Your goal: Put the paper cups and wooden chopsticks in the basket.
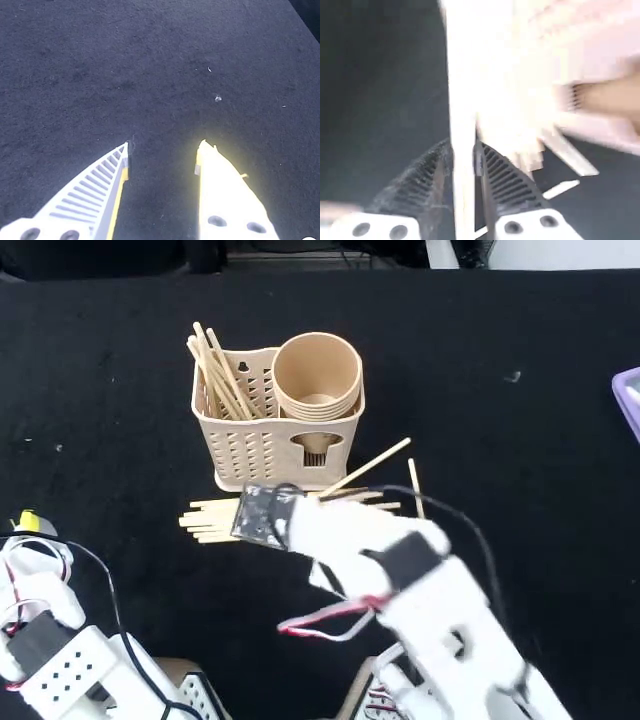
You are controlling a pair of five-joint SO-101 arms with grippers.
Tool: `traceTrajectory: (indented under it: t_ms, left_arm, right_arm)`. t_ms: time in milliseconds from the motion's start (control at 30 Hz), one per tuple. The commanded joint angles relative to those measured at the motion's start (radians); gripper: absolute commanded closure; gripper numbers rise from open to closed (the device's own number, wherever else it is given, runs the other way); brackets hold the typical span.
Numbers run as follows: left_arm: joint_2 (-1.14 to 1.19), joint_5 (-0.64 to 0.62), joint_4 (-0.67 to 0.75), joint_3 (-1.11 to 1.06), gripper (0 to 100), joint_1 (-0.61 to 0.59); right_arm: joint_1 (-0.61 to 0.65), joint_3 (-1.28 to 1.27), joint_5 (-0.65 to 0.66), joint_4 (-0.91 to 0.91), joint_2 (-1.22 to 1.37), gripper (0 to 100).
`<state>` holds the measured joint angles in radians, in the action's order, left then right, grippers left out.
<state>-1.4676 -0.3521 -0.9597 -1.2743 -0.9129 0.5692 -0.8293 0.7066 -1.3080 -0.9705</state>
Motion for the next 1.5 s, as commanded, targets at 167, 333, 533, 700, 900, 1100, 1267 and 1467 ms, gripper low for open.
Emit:
traceTrajectory:
  t_ms: [167,333,533,700,900,1100,1267,1467]
  left_arm:
    - [-0.002,-0.005,0.005,0.005,78,0.01]
    - [-0.002,-0.005,0.005,0.002,78,0.01]
    - [-0.002,-0.005,0.003,0.002,78,0.01]
    - [-0.002,-0.005,-0.002,0.002,78,0.025]
    - [-0.002,-0.005,-0.002,0.002,78,0.025]
    - [-0.002,-0.005,-0.003,0.002,78,0.025]
    - [-0.002,-0.005,-0.003,0.002,78,0.025]
    - [-0.002,-0.003,-0.003,0.001,78,0.025]
  right_arm:
    - [-0.021,0.213,-0.417,0.446,-0.191,98.7]
    - [-0.02,0.179,-0.591,0.85,-0.087,98.7]
    - [-0.02,0.213,-0.641,1.143,0.125,98.7]
    - [-0.02,0.274,-0.641,1.25,0.3,98.7]
    - [-0.02,0.291,-0.643,1.252,0.466,98.7]
    - [-0.018,0.228,-0.704,1.231,0.501,98.5]
    - [0.011,0.318,-0.709,1.02,0.499,85.0]
    - [0.046,0.501,-0.709,0.736,0.417,78.7]
